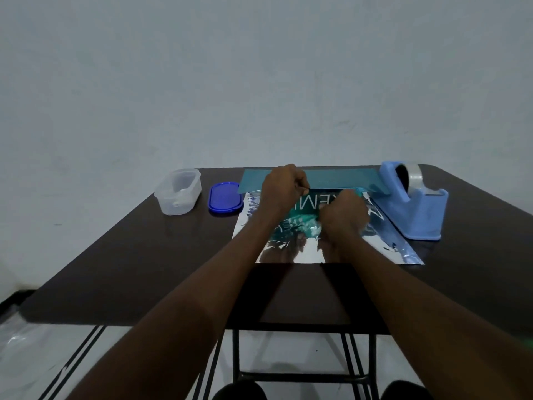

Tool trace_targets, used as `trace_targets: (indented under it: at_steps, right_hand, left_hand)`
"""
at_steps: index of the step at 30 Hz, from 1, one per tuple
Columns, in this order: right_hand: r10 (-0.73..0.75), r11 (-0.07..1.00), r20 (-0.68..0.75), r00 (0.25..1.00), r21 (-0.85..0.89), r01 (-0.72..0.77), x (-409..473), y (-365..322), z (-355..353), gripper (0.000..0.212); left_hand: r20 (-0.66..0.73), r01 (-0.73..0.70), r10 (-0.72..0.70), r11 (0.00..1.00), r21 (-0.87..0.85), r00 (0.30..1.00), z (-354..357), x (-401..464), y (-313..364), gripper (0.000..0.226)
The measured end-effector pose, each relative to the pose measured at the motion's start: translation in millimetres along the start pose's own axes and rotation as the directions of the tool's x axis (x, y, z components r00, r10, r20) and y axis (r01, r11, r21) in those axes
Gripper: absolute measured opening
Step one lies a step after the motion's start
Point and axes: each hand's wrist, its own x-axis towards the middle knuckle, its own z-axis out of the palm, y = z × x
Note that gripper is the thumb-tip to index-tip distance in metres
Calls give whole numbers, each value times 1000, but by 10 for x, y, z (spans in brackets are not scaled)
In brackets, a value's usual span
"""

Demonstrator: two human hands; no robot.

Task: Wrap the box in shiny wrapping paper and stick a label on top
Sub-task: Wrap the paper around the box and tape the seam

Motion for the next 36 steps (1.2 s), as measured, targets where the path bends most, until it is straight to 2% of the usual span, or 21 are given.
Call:
trace_targets:
  at_steps: [2, 4, 7, 8, 10, 13, 20, 23, 26, 29, 33, 36]
  right_hand:
    - [-107, 987, 10, 994, -119, 108, 17, 50, -89, 17]
    - [-249, 961, -55, 967, -140, 239, 78, 78, -161, 19]
    - [-483, 875, -216, 848, -79, 478, 149, 73, -204, 13]
    - [-526, 845, -240, 816, -33, 534, 164, 58, -214, 6]
    - [-576, 800, -237, 782, 31, 599, 180, 7, -216, 14]
    - [-637, 770, -127, 760, -79, 633, 233, -13, -199, 18]
    - [-704, 698, -49, 708, -230, 678, 329, 185, -233, 22]
    - [-688, 702, -15, 726, -270, 659, 333, 179, -289, 20]
    - [-678, 726, -36, 734, -190, 661, 342, 89, -318, 19]
    - [-689, 706, 27, 724, -200, 680, 331, 26, -267, 17]
    - [-655, 737, 13, 756, -214, 642, 401, 148, -243, 14]
    - [-620, 750, 56, 782, -251, 612, 400, 164, -361, 14]
  left_hand:
    - [2, -1, 1, 1000, -12, 1000, -1, 6, -4, 6]
    - [0, -10, 10, 1000, -10, 1000, -7, 16, -15, 7]
    - [-8, -13, 13, 1000, 2, 1000, -4, 14, -29, 9]
    - [-11, -12, 12, 1000, 6, 1000, 2, 13, -32, 11]
    - [-16, -13, 13, 1000, 15, 1000, -1, 11, -34, 13]
    - [-1, -28, 28, 999, 25, 1000, -16, 18, -31, 12]
    - [60, -50, 50, 999, -6, 997, -41, 59, -83, 10]
    - [60, -52, 52, 999, -3, 997, -42, 58, -72, 10]
    - [49, -35, 36, 999, -9, 998, -28, 54, -58, 12]
    - [41, -38, 37, 999, 15, 998, -27, 56, -53, 12]
    - [36, -25, 25, 1000, 2, 999, -25, 41, -44, 11]
    - [43, 0, -1, 1000, 7, 999, -42, 32, -13, 10]
